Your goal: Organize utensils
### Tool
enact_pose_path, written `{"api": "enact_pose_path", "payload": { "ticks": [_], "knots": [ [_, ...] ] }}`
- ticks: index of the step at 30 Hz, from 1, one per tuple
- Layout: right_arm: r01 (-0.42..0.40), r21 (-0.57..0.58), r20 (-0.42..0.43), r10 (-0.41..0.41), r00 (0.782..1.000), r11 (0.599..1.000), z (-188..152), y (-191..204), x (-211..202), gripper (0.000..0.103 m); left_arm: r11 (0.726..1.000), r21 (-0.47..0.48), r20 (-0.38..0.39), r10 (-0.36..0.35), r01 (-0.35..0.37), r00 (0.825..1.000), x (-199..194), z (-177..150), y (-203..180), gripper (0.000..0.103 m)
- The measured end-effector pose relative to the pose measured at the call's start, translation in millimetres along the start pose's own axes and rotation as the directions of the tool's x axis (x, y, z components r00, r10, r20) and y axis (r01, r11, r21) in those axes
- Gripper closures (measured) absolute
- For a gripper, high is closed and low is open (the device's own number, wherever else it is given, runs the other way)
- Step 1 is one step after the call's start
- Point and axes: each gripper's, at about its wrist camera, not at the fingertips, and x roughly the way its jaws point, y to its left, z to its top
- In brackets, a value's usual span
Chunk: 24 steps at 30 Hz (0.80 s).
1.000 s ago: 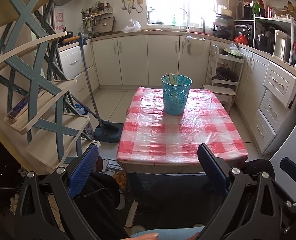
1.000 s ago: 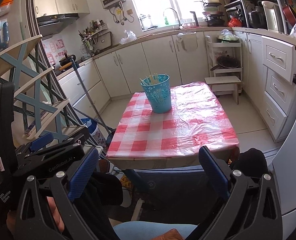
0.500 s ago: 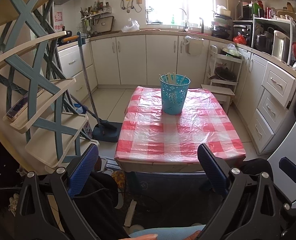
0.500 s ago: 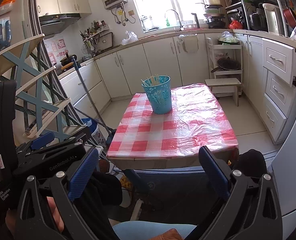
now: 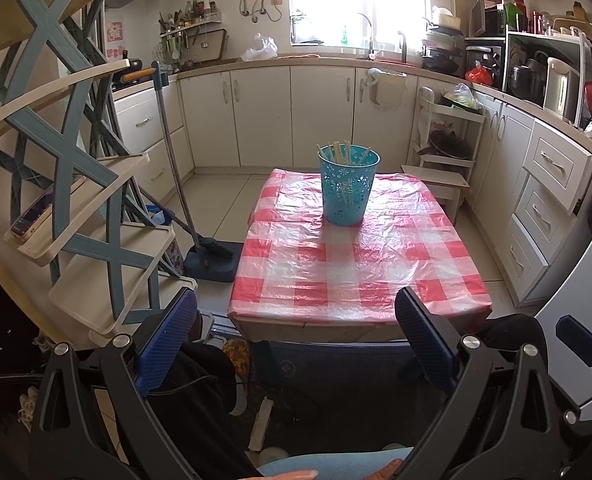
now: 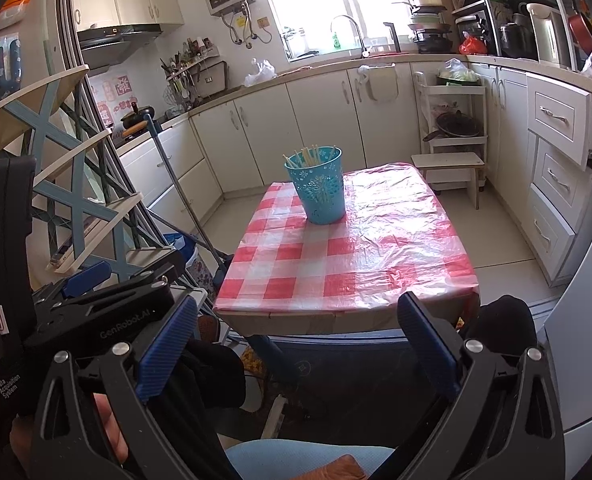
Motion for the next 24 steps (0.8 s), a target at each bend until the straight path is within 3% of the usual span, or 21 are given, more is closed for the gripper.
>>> {"api": "enact_pose_path", "payload": {
  "ticks": [9, 15, 24],
  "knots": [
    [0.001, 0.007, -0.006, -0.001, 1.0, 1.0, -4.3, -0.4, 3.6, 0.007, 0.999, -0.028, -0.008, -0.036, 0.036, 0.999, 5.0, -5.2, 6.1, 0.008],
    [0.001, 0.006, -0.005, -0.001, 1.0, 1.0, -5.0, -0.3, 4.1, 0.007, 1.0, -0.006, 0.029, 0.004, -0.004, 1.0, 2.8, -6.0, 2.6, 0.008],
    [0.002, 0.01, -0.005, -0.002, 1.0, 1.0, -2.8, -2.9, 3.8, 0.007, 0.999, -0.031, 0.003, 0.011, -0.011, 1.0, 6.0, -4.1, 5.9, 0.008]
  ]
}}
